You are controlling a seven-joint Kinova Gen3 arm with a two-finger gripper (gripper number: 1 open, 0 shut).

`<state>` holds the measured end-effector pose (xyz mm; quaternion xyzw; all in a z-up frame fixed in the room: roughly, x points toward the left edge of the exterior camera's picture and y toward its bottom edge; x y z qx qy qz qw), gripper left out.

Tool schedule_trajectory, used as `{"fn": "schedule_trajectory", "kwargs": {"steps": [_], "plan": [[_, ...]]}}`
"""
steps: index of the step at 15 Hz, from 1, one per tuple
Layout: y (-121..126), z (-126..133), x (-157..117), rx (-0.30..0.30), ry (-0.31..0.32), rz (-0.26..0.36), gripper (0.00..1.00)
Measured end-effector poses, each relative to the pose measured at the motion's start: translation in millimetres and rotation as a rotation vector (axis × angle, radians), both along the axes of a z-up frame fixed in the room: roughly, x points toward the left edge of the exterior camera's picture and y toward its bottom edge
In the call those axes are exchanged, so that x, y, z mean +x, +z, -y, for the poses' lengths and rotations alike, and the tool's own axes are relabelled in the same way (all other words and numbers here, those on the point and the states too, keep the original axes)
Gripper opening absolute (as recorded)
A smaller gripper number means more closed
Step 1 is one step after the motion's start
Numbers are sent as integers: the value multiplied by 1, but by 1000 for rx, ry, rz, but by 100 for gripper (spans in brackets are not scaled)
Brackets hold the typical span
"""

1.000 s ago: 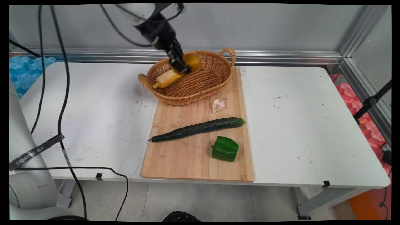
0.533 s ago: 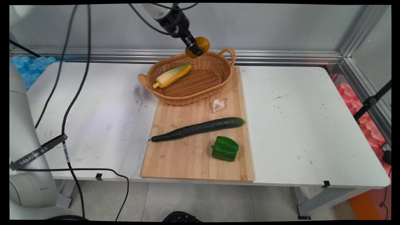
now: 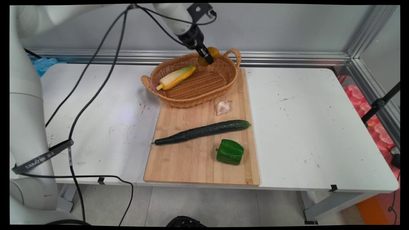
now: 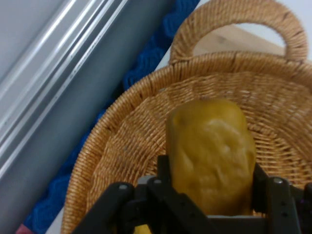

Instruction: Place the picked object in the vegetable basket

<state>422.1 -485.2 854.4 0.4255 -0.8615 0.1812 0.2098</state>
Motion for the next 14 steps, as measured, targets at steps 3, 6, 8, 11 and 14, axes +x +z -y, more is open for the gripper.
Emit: {"fn": "schedule_trajectory", "kwargs": {"steps": [3, 6, 8, 11, 14], "plan": [[-21, 12, -2, 23, 22, -5, 0], [-39, 21, -3, 45, 34, -6, 0], [-49, 26, -3, 58, 38, -5, 0], [-59, 30, -2, 68, 35, -3, 100], [-57, 31, -1, 63, 10, -6, 100]]}}
